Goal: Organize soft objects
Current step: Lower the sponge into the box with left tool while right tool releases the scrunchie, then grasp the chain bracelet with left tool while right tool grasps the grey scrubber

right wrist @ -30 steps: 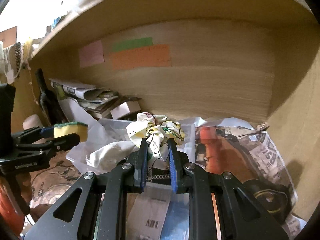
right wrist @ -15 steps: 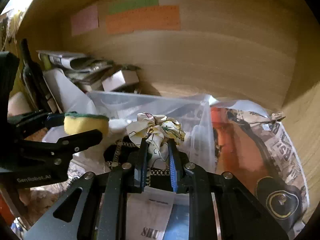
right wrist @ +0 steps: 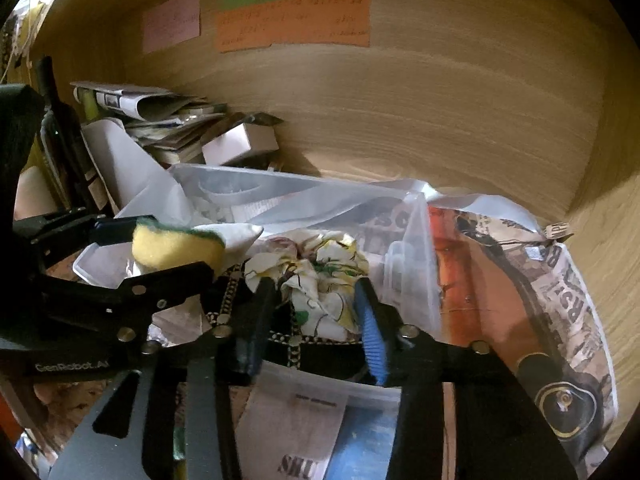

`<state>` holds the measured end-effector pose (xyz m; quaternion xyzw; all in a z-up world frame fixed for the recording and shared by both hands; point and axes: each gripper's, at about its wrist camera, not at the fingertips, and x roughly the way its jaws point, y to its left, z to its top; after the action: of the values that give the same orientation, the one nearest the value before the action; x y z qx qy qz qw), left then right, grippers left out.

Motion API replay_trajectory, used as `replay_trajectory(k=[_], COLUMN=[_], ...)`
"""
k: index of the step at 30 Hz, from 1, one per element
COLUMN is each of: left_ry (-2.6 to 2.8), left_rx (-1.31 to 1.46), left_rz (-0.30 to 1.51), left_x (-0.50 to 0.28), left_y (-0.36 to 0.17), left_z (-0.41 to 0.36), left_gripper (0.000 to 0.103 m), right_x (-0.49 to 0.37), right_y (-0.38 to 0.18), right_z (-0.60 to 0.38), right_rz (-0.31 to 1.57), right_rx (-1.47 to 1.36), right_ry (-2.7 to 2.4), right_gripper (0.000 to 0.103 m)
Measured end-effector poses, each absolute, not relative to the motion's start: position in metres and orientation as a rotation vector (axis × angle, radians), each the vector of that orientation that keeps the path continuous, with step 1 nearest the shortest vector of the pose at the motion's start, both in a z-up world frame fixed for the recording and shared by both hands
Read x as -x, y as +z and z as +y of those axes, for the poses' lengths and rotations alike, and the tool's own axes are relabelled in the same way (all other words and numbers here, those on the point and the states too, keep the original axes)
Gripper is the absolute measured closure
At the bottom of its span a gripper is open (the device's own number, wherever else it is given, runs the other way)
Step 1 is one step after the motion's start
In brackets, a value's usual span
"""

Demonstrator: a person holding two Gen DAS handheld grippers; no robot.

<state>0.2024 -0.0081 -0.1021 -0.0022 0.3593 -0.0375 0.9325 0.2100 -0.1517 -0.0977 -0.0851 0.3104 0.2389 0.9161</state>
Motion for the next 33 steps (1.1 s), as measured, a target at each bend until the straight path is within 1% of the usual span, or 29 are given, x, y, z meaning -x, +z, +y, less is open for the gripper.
replay_trajectory(k=[1, 6, 10, 12, 14, 15, 17, 18, 19, 25, 33], left_ry=[-0.077, -0.083, -0.087, -0.086, -0.086, -0.087, -0.086, -0.083, -0.08, -0.051, -0.041], left_rx=[0.01, 0.038, 0.049, 0.05, 0.048, 0.046, 0.045, 0.045, 0.044, 0.008, -0.003], left_rz=[0.734, 0.724, 0.7, 0.678, 0.651, 0.641, 0.623, 0.611, 0.604, 0.61, 0.751], left_x=[-0.202, -0.194, -0.184, -0.175, -0.164, -0.16, -0.15, -0.143, -0.14, -0.116, -0.107], left_y=[-0.101, -0.094, -0.084, -0.077, -0.07, -0.068, -0.063, -0.061, -0.06, -0.07, -0.118], left_z=[-0.007, 0.0, 0.004, 0.006, 0.008, 0.009, 0.011, 0.012, 0.014, 0.018, 0.017], left_gripper=[0.026, 0.025, 0.022, 0.02, 0.019, 0.019, 0.015, 0.01, 0.008, 0.007, 0.007], right_x=[-0.209, -0.202, -0.191, -0.184, -0.176, -0.171, -0.164, -0.16, -0.155, -0.133, -0.107], right_y=[-0.097, -0.086, -0.075, -0.069, -0.062, -0.06, -0.056, -0.054, -0.054, -0.066, -0.098], right_z=[-0.152, -0.159, -0.162, -0.165, -0.169, -0.172, -0.176, -0.179, -0.182, -0.197, -0.206], right_rz=[0.635, 0.6, 0.552, 0.527, 0.502, 0.491, 0.478, 0.475, 0.473, 0.507, 0.587], right_rx=[0.174, 0.155, 0.159, 0.163, 0.162, 0.16, 0.155, 0.151, 0.15, 0.14, 0.178], right_ry=[0.491, 0.483, 0.473, 0.47, 0.469, 0.471, 0.476, 0.477, 0.478, 0.463, 0.405], right_gripper=[0.058, 0.037, 0.032, 0.027, 0.023, 0.022, 0.022, 0.022, 0.022, 0.022, 0.022])
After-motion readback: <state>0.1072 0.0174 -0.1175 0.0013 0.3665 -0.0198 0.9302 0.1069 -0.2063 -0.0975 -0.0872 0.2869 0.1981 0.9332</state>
